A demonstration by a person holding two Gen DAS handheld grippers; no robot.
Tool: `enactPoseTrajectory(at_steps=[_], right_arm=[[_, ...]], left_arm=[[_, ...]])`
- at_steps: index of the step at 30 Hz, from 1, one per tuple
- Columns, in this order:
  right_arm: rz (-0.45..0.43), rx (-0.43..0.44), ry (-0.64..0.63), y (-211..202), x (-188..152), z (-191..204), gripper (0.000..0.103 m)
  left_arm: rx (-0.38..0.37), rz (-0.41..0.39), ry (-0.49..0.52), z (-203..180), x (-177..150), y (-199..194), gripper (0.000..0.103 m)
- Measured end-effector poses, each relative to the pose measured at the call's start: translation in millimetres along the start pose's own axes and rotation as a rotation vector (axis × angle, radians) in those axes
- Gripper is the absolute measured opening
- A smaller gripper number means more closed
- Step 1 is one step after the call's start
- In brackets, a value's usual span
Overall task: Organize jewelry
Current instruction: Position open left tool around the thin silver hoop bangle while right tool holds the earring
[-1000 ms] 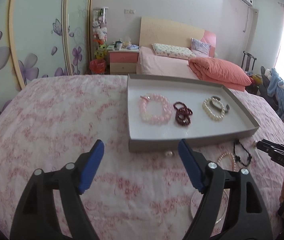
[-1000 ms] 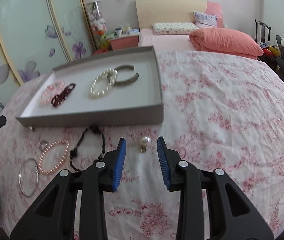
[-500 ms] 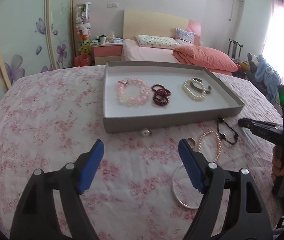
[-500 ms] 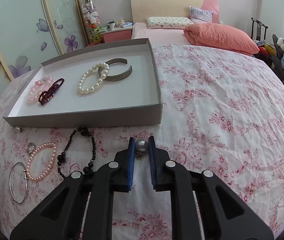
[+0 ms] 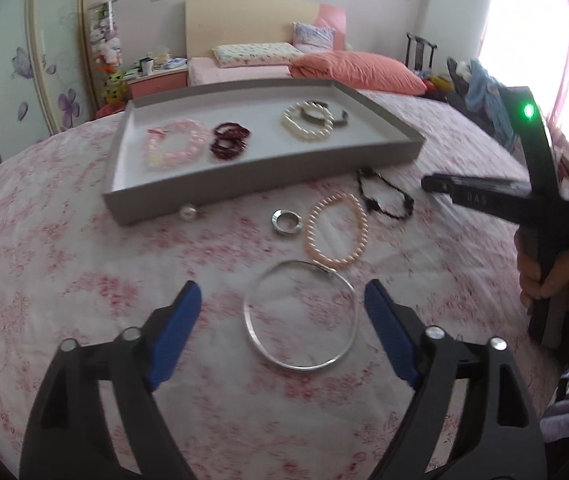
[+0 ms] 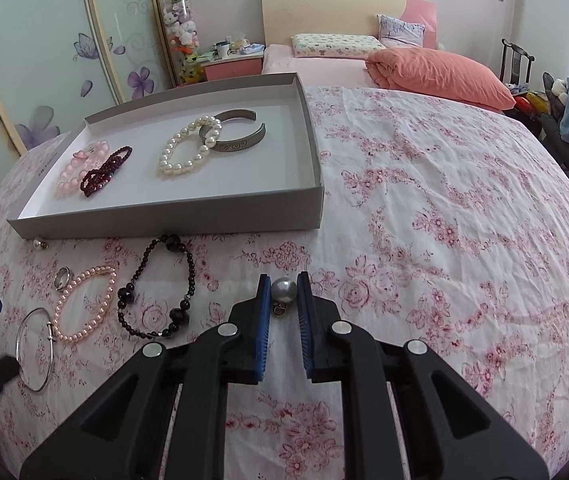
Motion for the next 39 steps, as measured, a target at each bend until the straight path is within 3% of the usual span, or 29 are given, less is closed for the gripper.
enactPoseTrajectory(at_steps=[8, 12, 17, 28, 39], right_arm=[[0.001, 0.008, 0.007, -1.5, -1.3, -1.6, 0.014], [0.002, 0.013, 0.011, -1.1, -0.3, -0.4, 0.014], [0.002, 0.016, 0.015, -1.1, -0.1, -0.4, 0.014], [0.003, 0.018, 0.015, -1.4, 1.1, -1.8, 0.015], [0.003, 0.019, 0.016, -1.4, 1.2, -1.3, 0.015]], left_arm=[[0.063, 0.078, 0.058, -13.8, -4.5, 23.4, 0.085], [0.084, 0.092, 0.025, -9.7, -4.5, 29.5, 0.087], [0.103, 0.078, -0.003, 3.9, -2.1, 27.1, 0.069], [0.206, 0.074, -0.135, 82.8, -0.9, 23.4, 0.073], [0.197, 0.075, -0.124, 78.1, -6.6, 18.1, 0.080]])
Point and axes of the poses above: each gripper's, at about its wrist camera, not at the fingertips, and y roughly the way its jaws point, z to its left, x to its top, the point moved 6 cm from there along y, roughly the way its jaws point, and after that the axes turned 4 degrees about y, right-handed, at the moved point
